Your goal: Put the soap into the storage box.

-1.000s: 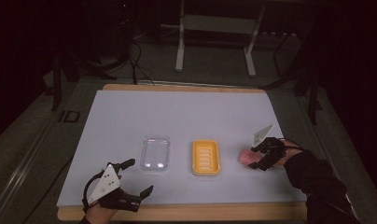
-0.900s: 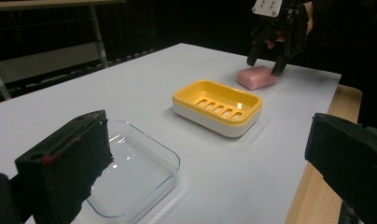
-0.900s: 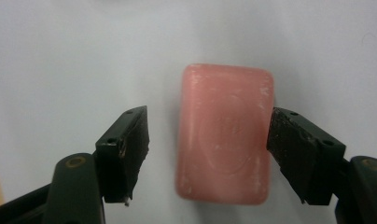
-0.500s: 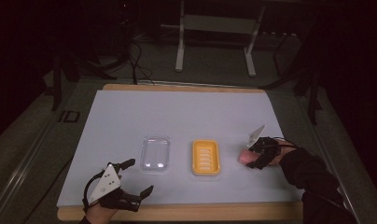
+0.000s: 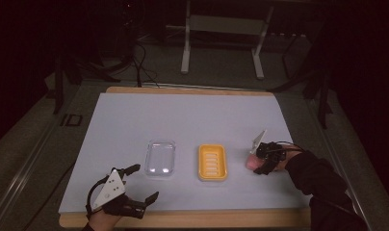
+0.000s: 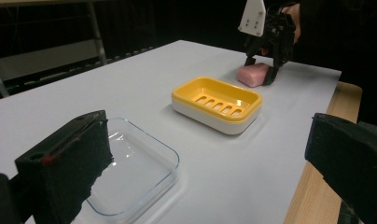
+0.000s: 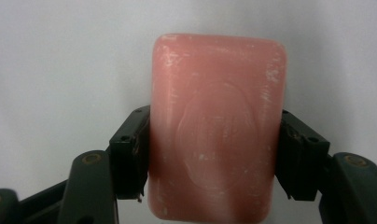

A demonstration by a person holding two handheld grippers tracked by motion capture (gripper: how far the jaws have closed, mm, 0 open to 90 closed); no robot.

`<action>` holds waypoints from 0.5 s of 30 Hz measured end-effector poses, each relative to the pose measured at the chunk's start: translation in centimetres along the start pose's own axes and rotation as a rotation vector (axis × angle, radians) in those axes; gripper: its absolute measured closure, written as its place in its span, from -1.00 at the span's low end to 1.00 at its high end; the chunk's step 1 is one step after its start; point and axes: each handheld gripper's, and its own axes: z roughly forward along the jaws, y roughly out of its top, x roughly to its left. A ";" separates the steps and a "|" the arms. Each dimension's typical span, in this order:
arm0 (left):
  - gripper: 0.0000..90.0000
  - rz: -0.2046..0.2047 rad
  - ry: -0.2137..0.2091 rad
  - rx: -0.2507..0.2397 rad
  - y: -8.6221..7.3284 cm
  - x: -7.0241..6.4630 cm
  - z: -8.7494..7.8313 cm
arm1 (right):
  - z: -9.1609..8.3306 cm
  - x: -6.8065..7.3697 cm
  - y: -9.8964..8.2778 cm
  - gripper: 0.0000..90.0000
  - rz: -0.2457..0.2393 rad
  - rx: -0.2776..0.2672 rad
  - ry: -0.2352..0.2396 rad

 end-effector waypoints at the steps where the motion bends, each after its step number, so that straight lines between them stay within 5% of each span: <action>1: -0.99 -0.001 -0.001 -0.002 0.0 0.0 0.0 | 0.0 0.1 0.2 -0.18 0.006 0.018 -0.003; 3: -0.99 -0.001 -0.001 -0.001 0.0 0.0 0.0 | 0.0 0.1 0.5 -0.17 0.039 0.040 -0.004; 6: -0.99 -0.002 -0.001 0.000 0.0 0.0 0.0 | -0.2 -0.2 0.5 -0.17 0.153 0.023 0.054; 12: -0.99 -0.003 0.001 0.000 0.0 0.0 0.1 | -1.7 0.2 0.5 -0.17 0.277 -0.086 -0.038; 15: -0.99 -0.006 -0.001 -0.001 0.0 -0.1 0.1 | -2.3 0.5 0.5 -0.17 0.386 -0.121 -0.060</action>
